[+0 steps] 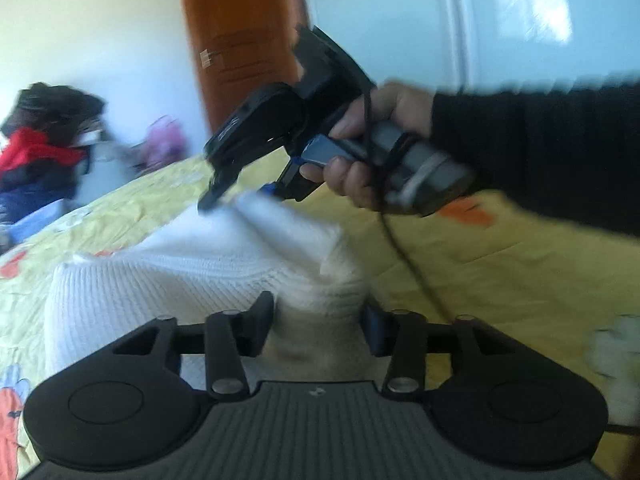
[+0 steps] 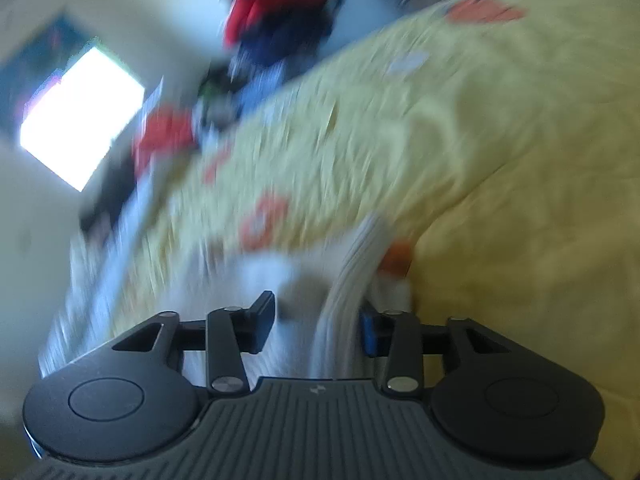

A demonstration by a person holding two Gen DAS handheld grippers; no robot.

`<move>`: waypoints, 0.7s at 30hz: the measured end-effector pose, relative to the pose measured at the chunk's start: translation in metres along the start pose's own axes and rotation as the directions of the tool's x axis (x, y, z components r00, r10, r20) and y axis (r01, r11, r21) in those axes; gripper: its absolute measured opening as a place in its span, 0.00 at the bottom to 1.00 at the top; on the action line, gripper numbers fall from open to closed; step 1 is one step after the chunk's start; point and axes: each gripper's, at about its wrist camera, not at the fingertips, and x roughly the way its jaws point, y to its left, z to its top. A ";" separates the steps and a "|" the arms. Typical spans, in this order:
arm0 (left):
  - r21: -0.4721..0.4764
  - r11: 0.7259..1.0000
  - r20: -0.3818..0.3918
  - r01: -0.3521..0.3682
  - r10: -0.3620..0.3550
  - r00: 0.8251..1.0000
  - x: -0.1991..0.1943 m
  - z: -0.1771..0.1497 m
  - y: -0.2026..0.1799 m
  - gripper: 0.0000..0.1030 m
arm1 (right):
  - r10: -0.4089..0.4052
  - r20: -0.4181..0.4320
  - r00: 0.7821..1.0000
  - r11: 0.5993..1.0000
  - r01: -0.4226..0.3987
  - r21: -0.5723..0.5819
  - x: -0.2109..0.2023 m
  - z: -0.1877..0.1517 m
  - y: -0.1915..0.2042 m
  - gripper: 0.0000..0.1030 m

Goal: Fold small clothes
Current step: 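Grasp the sweater with the right gripper while the left gripper holds and folds it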

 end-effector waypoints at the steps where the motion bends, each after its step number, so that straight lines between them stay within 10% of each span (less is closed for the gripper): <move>1: -0.004 1.000 0.017 0.005 -0.005 1.000 -0.015 -0.001 0.007 0.61 | -0.002 0.072 0.997 1.000 0.001 0.010 -0.014 0.000 0.000 0.56; 4: -0.016 0.999 0.089 -0.042 0.044 0.995 -0.058 -0.015 0.032 0.83 | 0.015 0.123 0.992 0.999 -0.010 -0.043 -0.036 0.002 0.010 0.56; 15: 0.106 0.966 -0.094 -0.234 0.244 0.965 -0.057 -0.069 0.072 0.82 | -0.055 -0.089 0.994 0.988 0.041 -0.149 0.017 -0.018 0.032 0.57; 17: 0.090 0.965 -0.056 -0.247 0.253 0.966 -0.053 -0.067 0.073 0.70 | -0.068 -0.104 0.992 0.982 0.049 -0.181 0.025 -0.024 0.035 0.23; 19: 0.071 0.960 -0.057 -0.270 0.274 0.960 -0.043 -0.061 0.073 0.34 | -0.076 -0.099 0.992 0.973 0.052 -0.227 0.024 -0.024 0.043 0.17; 21: 0.046 0.960 -0.043 -0.276 0.278 0.960 -0.045 -0.052 0.075 0.27 | -0.077 -0.051 0.996 0.959 0.060 -0.276 0.007 -0.020 0.056 0.17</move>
